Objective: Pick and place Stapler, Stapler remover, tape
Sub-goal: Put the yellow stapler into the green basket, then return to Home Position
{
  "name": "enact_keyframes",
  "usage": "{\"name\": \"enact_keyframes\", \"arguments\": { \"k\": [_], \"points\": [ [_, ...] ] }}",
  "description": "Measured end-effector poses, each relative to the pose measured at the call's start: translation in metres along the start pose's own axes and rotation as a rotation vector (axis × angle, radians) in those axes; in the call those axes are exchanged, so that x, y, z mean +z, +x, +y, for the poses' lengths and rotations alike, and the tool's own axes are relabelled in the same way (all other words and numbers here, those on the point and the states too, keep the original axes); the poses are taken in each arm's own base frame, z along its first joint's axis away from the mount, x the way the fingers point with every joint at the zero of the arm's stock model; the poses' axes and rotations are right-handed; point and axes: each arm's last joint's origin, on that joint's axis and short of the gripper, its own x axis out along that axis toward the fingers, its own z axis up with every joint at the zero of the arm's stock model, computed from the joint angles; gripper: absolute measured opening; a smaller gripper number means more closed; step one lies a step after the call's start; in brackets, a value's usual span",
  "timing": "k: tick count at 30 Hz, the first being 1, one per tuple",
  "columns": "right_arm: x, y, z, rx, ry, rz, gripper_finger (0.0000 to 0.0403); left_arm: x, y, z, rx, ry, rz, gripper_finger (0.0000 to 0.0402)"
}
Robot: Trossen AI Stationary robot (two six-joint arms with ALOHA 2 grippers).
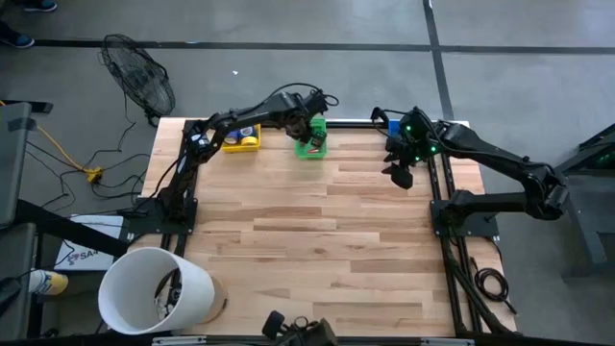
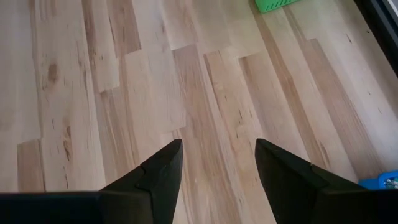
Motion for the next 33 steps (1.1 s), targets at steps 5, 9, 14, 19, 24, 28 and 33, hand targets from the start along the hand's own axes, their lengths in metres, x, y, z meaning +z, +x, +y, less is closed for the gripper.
{"name": "enact_keyframes", "arguments": {
  "k": [5,9,14,19,24,28,33],
  "points": [
    [0.0,0.0,-0.001,-0.04,0.009,0.01,0.0193,0.001,0.006,-0.002,-0.058,-0.03,-0.007,0.0052],
    [0.0,0.0,-0.002,-0.052,0.025,0.004,0.0193,-0.001,0.012,-0.003,-0.101,-0.041,0.0,0.0052],
    [0.002,0.0,-0.002,-0.052,0.059,-0.01,0.0193,-0.001,0.013,-0.002,-0.051,-0.065,-0.026,0.0085],
    [0.002,0.0,-0.002,-0.051,0.107,-0.01,0.0193,-0.001,0.013,-0.002,-0.065,-0.039,-0.019,0.017],
    [0.001,0.0,-0.001,-0.044,0.133,-0.006,0.0193,0.002,0.013,-0.006,-0.137,0.017,-0.027,0.0237],
    [0.0,0.0,-0.001,-0.043,0.135,0.003,0.0193,0.005,0.008,-0.008,-0.171,0.038,-0.039,0.0263],
    [0.001,0.0,-0.001,-0.044,0.153,-0.005,0.0193,0.011,-0.008,-0.01,-0.189,0.126,-0.052,0.0268]
  ]
}}
